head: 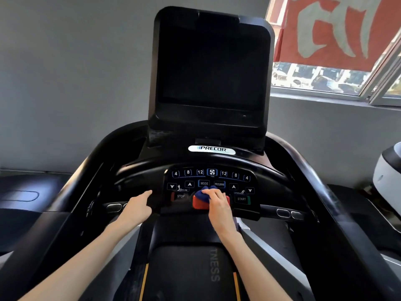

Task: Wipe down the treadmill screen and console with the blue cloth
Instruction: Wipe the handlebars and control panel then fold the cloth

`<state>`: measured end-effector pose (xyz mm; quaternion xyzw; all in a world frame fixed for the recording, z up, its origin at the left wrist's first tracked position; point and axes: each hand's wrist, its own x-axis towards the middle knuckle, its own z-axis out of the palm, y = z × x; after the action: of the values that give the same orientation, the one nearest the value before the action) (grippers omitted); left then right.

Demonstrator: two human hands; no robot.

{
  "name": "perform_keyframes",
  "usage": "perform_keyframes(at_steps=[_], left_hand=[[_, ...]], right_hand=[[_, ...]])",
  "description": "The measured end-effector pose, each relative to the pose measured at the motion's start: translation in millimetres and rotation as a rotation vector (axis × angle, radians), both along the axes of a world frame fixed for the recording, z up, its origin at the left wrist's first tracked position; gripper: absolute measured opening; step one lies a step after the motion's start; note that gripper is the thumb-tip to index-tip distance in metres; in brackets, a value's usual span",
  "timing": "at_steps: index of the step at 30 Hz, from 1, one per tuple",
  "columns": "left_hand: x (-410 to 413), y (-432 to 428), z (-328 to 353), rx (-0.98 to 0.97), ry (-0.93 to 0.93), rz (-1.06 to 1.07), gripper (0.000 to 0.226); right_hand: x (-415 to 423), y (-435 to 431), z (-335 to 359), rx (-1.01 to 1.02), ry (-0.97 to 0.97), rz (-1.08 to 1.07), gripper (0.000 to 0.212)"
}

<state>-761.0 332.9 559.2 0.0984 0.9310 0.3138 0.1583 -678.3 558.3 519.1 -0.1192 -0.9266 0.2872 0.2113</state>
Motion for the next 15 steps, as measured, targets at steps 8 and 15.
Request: perform_keyframes(at_steps=[8,15], left_hand=[[-2,-41,2,0.054,0.044,0.086,0.067],[-11,-61,-2,0.144,0.020,0.189,0.064]], right_hand=[[0,-37,-31,0.267,0.017,0.271,0.074],[-51,-92,-22,0.354,-0.032,0.570,0.056]])
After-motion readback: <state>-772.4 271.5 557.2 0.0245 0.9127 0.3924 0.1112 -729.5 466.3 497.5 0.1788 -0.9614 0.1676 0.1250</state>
